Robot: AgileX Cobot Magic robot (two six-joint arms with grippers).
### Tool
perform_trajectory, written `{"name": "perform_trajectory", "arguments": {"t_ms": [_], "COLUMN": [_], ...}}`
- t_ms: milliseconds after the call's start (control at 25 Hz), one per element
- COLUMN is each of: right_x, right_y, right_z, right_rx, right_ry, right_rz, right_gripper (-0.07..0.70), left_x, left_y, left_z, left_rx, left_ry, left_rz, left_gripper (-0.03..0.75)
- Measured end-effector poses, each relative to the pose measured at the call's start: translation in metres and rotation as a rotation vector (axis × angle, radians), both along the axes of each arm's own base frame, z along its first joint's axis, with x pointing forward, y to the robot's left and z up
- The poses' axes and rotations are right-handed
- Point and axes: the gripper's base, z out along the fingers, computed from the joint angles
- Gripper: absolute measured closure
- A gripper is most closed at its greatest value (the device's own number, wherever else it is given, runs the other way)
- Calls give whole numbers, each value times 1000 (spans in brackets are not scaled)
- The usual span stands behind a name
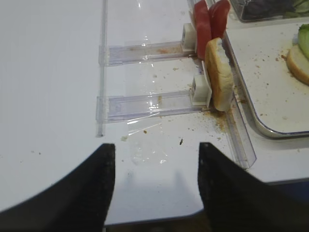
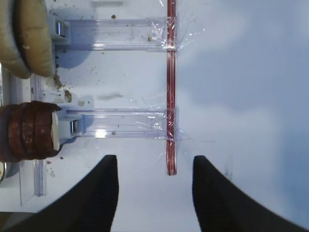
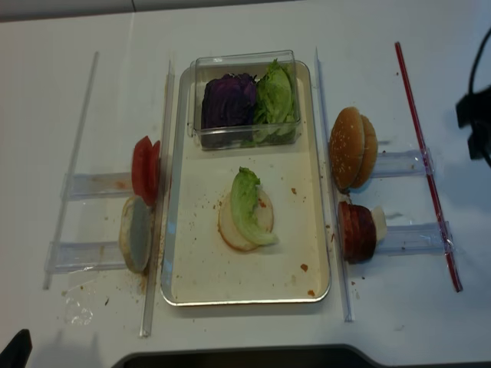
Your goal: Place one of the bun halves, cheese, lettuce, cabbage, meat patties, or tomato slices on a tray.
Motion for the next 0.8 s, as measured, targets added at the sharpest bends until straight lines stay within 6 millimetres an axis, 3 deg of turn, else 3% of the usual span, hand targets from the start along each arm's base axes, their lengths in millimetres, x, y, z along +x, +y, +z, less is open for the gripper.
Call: {"name": "perform_trajectory", "arguments": {"t_ms": [560,800], "right_x": [-103,-143], "right_y": [2,2], "right_z": [-5,-21], "right_rx": [-22,-27], "right_ry": [-184,-277], "right_rz": [53,55], "right_gripper": [356,419], "left_x": [0,0], "left_y": [0,0], "left_z": [0,0], "left_rx": [0,0], "left_ry": [0,0], "left_rz": [0,0], "left_gripper": [361,361]}}
